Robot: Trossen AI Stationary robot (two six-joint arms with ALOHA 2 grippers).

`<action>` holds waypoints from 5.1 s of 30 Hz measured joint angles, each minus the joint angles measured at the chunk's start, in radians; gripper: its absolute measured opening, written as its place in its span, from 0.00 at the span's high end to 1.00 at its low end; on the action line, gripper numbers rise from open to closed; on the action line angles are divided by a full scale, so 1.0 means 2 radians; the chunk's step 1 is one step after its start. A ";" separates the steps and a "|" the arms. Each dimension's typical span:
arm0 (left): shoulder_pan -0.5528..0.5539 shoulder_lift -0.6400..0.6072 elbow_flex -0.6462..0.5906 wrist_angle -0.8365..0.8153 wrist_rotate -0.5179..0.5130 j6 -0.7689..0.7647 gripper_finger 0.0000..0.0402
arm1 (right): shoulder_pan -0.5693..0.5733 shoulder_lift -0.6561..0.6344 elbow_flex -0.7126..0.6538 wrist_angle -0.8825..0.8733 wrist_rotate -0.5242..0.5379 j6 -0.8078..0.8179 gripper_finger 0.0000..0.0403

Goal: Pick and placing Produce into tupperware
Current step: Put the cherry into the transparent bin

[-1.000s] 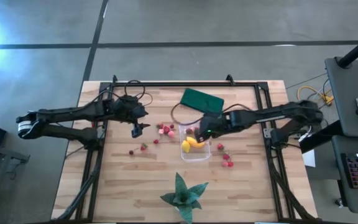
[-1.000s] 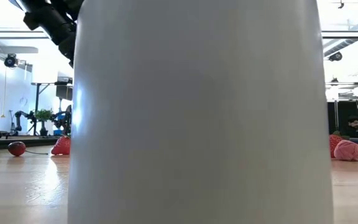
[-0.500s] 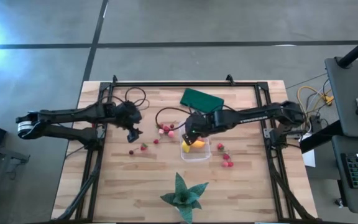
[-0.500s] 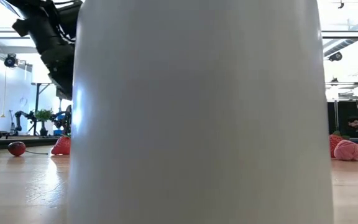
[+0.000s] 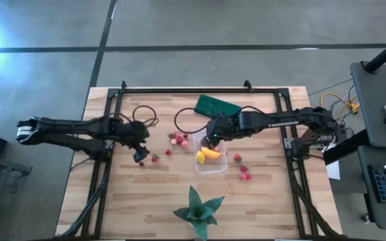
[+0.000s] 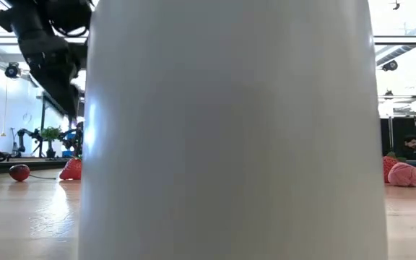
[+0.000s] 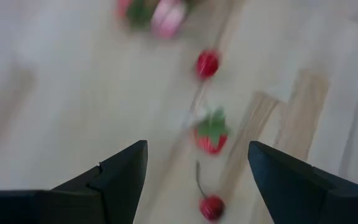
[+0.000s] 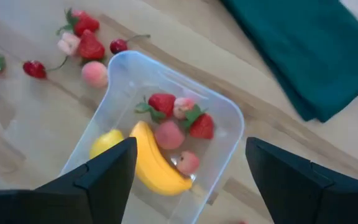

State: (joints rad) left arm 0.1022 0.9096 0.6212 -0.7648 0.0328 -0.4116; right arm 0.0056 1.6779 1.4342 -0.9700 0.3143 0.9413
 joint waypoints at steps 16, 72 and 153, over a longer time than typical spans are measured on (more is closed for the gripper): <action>-0.027 0.153 0.002 -0.067 0.048 -0.133 0.34 | -0.039 0.000 -0.001 0.001 0.001 -0.055 0.26; -0.076 0.204 0.050 -0.076 -0.102 -0.221 0.52 | -0.043 -0.001 -0.001 -0.013 -0.005 -0.038 0.27; -0.048 0.298 0.053 -0.057 -0.066 0.328 0.77 | -0.004 -0.216 -0.216 0.020 0.027 -0.069 0.29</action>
State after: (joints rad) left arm 0.0067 1.5047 0.7280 -0.8785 -0.1000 0.2434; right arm -0.0029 1.2457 1.0019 -0.9302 0.3679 0.8037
